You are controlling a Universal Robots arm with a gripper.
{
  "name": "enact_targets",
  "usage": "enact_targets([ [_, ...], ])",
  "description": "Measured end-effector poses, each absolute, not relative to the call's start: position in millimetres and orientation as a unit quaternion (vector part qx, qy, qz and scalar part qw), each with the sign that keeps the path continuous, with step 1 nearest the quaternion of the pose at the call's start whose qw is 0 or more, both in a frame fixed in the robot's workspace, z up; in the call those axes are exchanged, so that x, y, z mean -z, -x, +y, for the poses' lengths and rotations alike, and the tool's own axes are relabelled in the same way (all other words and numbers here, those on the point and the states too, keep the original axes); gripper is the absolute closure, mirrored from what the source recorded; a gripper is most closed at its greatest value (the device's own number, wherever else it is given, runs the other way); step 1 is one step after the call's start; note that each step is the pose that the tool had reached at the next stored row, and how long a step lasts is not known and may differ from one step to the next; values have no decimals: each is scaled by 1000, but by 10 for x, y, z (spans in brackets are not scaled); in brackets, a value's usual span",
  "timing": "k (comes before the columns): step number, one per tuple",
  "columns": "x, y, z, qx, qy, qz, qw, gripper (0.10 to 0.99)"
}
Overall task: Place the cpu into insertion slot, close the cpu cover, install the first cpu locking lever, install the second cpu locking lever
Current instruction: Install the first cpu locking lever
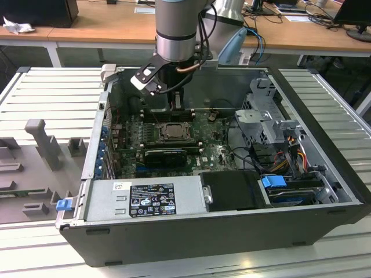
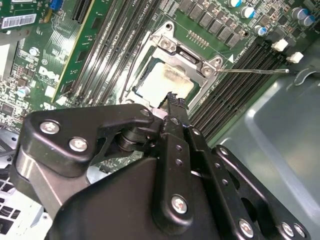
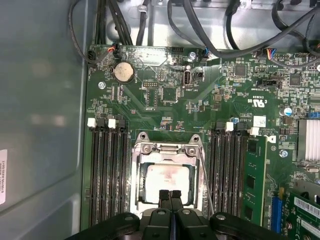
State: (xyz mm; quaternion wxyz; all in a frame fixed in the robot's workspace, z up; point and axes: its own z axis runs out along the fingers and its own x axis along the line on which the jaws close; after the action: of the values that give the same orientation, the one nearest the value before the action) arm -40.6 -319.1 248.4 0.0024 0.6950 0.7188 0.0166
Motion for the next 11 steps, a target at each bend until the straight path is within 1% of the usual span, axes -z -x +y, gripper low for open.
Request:
enact_targets([
  [11,-2560,407,-3192,-16,-695,719,2,980],
])
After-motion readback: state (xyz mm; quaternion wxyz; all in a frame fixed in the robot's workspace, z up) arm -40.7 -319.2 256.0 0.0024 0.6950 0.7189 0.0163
